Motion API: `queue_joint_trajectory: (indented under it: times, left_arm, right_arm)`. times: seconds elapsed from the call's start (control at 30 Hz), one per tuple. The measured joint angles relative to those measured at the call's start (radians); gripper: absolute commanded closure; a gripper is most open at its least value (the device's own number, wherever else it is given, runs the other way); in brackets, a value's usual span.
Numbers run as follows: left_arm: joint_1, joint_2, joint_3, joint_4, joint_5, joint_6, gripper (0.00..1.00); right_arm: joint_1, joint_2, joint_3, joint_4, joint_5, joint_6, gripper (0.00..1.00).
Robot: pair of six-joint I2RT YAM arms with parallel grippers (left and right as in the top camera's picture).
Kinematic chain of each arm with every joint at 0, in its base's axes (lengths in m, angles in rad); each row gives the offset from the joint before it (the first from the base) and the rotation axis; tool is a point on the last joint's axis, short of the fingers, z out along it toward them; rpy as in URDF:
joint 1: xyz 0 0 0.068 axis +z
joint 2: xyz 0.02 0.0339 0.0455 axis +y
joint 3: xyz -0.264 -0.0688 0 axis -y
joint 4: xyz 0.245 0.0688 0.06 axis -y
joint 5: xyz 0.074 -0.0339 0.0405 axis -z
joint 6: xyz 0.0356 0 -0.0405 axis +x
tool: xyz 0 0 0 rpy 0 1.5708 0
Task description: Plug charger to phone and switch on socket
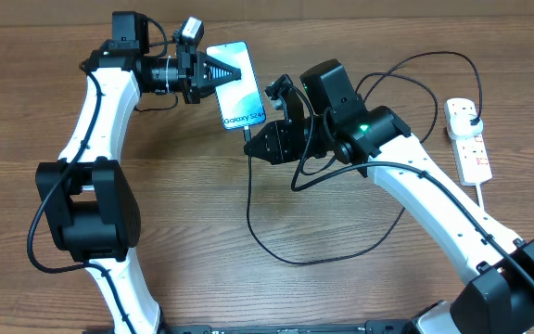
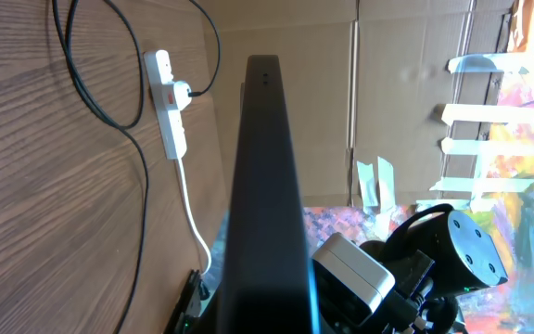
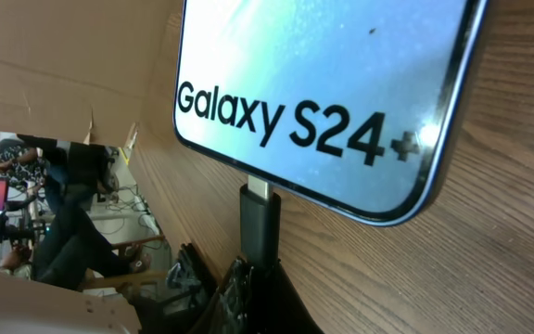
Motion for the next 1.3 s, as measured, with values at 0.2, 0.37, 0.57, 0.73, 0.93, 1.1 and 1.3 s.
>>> queue_joint_trajectory:
  times: [0.2,0.37,0.57,0.73,0.93,1.1,1.3]
  left_arm:
    - [0.000,0.000,0.000,0.002,-0.001,0.000,0.96]
    - [0.000,0.000,0.000,0.005,-0.006,0.000,0.96]
    - [0.000,0.000,0.000,0.008,-0.007,0.000,0.96]
    - [0.000,0.000,0.000,0.008,-0.006,0.004,0.96]
    - [0.000,0.000,0.000,0.011,-0.003,0.008,0.96]
    - [0.000,0.000,0.000,0.011,-0.003,0.008,0.96]
    - [0.000,0.000,0.000,0.011,-0.003,0.008,0.96]
  right_arm:
    - [-0.010,0.000,0.000,0.002,-0.005,0.007,0.96]
    - [-0.015,0.000,0.000,0.018,-0.012,0.016,0.96]
    - [-0.016,0.000,-0.003,0.032,-0.015,0.023,0.96]
    - [-0.018,0.000,-0.006,0.048,-0.015,0.028,0.96]
    - [-0.019,0.000,-0.009,0.058,-0.015,0.045,0.96]
    - [-0.019,0.000,-0.009,0.058,-0.015,0.047,0.96]
    - [-0.019,0.000,-0.009,0.050,-0.014,0.049,0.91]
